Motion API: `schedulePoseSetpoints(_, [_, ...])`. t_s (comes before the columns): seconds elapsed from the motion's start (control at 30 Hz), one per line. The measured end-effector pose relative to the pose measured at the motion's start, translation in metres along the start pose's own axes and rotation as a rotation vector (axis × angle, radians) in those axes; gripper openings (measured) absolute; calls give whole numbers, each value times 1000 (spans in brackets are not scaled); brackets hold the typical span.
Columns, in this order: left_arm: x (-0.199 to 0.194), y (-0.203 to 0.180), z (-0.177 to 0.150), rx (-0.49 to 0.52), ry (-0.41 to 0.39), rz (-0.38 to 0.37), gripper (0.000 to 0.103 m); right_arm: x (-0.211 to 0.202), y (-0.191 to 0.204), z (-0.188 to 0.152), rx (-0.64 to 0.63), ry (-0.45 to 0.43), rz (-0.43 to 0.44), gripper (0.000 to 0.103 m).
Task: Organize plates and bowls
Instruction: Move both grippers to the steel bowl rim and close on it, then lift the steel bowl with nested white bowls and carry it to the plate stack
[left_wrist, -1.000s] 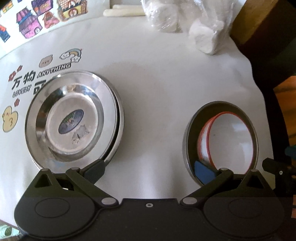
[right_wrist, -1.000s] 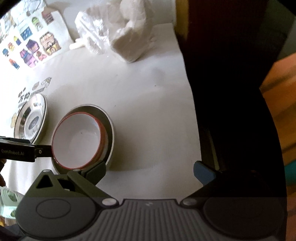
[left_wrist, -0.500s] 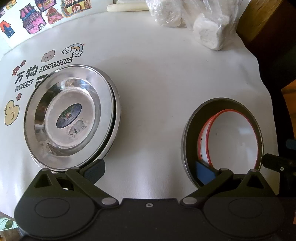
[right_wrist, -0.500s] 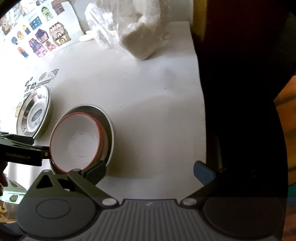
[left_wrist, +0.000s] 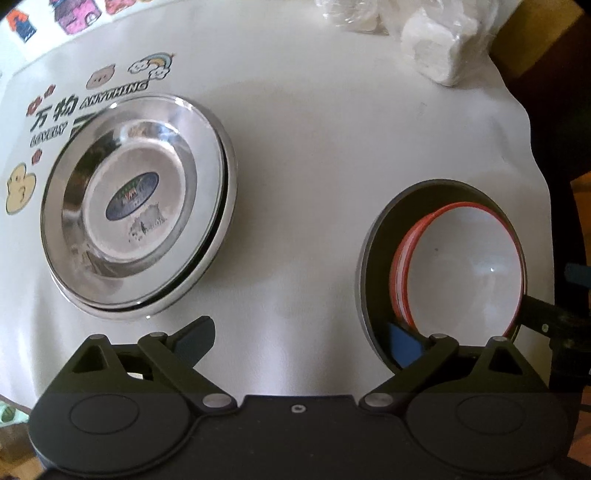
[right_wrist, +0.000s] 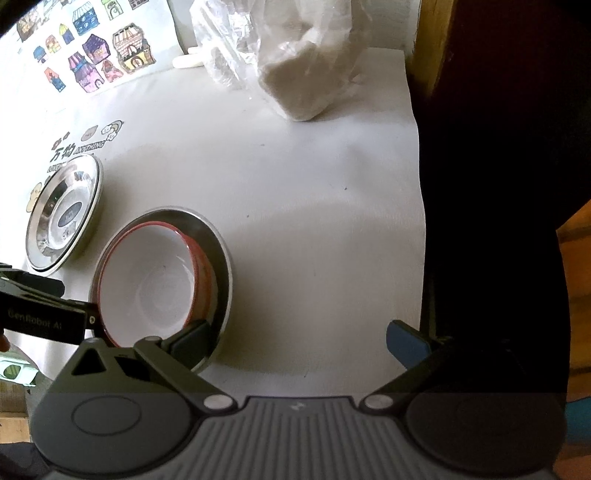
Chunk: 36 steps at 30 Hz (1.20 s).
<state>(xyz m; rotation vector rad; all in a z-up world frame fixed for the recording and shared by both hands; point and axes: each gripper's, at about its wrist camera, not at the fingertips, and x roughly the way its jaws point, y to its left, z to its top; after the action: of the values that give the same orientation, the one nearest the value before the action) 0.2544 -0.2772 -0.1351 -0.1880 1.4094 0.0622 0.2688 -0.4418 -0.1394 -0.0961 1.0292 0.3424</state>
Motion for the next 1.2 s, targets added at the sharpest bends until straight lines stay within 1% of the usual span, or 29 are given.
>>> schedulePoseSetpoints(0.1, [3, 5, -3, -42, -2, -24, 95, 0, 0, 0, -2, 0, 6, 103])
schedulePoseSetpoints(0.33, [7, 19, -13, -147, -12, -121, 88, 1, -2, 0, -26, -6, 16, 103])
schedulePoseSetpoints(0.4, [7, 19, -14, -151, -21, -136, 81, 1, -2, 1, -36, -10, 23, 102])
schedulePoseSetpoints(0.47, [5, 20, -16, -150, -32, -146, 78, 1, -4, 2, -47, -13, 40, 99])
schedulePoseSetpoints(0.53, [5, 18, -16, -145, -52, -151, 74, 1, -5, 3, -53, -14, 71, 89])
schedulePoseSetpoints(0.57, [4, 18, -17, -142, -63, -154, 71, 2, -6, 3, -55, -14, 87, 87])
schedulePoseSetpoints(0.63, [1, 18, -19, -126, -94, -162, 65, 3, -5, 4, -60, -12, 115, 77])
schedulePoseSetpoints(0.67, [-1, 18, -19, -120, -111, -167, 59, 4, -5, 4, -60, -12, 129, 74])
schedulePoseSetpoints(0.7, [-4, 18, -20, -112, -128, -175, 52, 4, -4, 5, -58, -12, 144, 68])
schedulePoseSetpoints(0.73, [-6, 17, -20, -105, -141, -183, 47, 4, -3, 5, -53, -10, 163, 62])
schedulePoseSetpoints(0.77, [-7, 17, -20, -101, -149, -209, 35, 5, -3, 6, -47, -6, 177, 60])
schedulePoseSetpoints(0.8, [-6, 18, -18, -107, -145, -232, 29, 5, -1, 6, -42, -2, 185, 54])
schedulePoseSetpoints(0.83, [-6, 18, -17, -109, -145, -236, 29, 6, -1, 7, -33, 1, 194, 48])
schedulePoseSetpoints(0.93, [-5, 19, -17, -117, -143, -246, 29, 7, -4, 7, 21, 17, 237, 36])
schedulePoseSetpoints(1.03, [-4, 22, -17, -132, -139, -263, 28, 11, -8, 8, 73, 29, 259, 35])
schedulePoseSetpoints(1.13, [-3, 20, -20, -123, -137, -268, 26, 16, -12, 9, 107, 40, 266, 35])
schedulePoseSetpoints(1.2, [-1, 21, -16, -118, -136, -271, 25, 17, -11, 9, 108, 43, 266, 32])
